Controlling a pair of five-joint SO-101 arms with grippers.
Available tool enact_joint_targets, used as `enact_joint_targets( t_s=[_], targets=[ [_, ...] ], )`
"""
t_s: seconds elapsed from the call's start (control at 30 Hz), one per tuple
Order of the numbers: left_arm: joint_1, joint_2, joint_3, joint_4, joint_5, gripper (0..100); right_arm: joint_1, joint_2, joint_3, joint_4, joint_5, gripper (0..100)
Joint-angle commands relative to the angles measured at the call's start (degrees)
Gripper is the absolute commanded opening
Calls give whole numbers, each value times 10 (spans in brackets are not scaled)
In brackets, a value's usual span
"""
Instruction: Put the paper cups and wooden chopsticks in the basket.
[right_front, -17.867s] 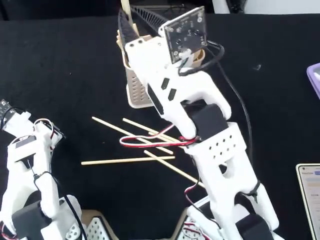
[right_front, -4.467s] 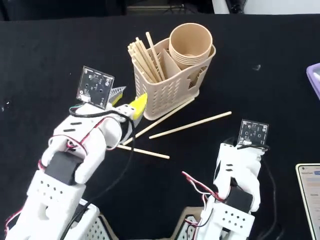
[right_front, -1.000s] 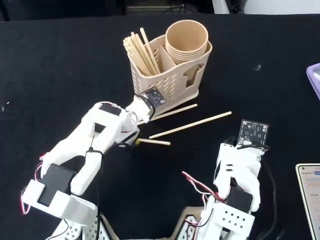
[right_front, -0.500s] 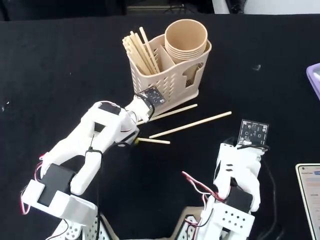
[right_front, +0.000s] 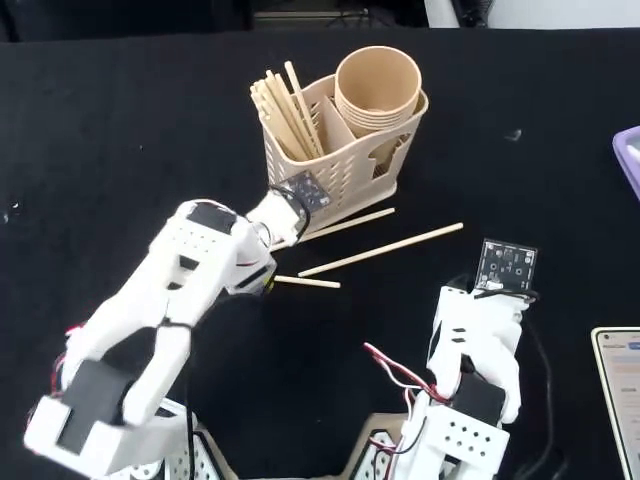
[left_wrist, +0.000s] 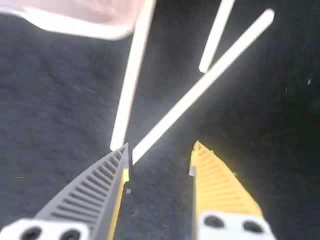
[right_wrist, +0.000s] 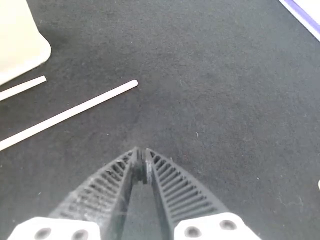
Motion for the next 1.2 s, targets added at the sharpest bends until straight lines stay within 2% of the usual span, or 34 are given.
enact_joint_targets(
  t_s=[0.0, 0.23, 0.37, 0.7, 0.9, 1.1, 1.17],
  targets=[
    [-23, -43, -16, -25, -4, 200, -7, -5, 0, -14, 4, 14],
    [-28, -44, 81, -122, -4, 223, -7, -5, 0, -14, 4, 13],
    [-29, -48, 88, -124, -4, 223, -7, -5, 0, -14, 4, 13],
    [-100, -59, 113, -113, -4, 223, -7, -5, 0, -14, 4, 13],
    [-131, -159, 173, -113, 3, 222, -7, -5, 0, -11, 4, 15],
    [-141, -288, 237, -118, 113, 196, -7, -5, -43, 1, 70, 15],
    [-175, -316, 244, -118, 159, 196, -14, -1, -91, 19, 93, 15]
  ],
)
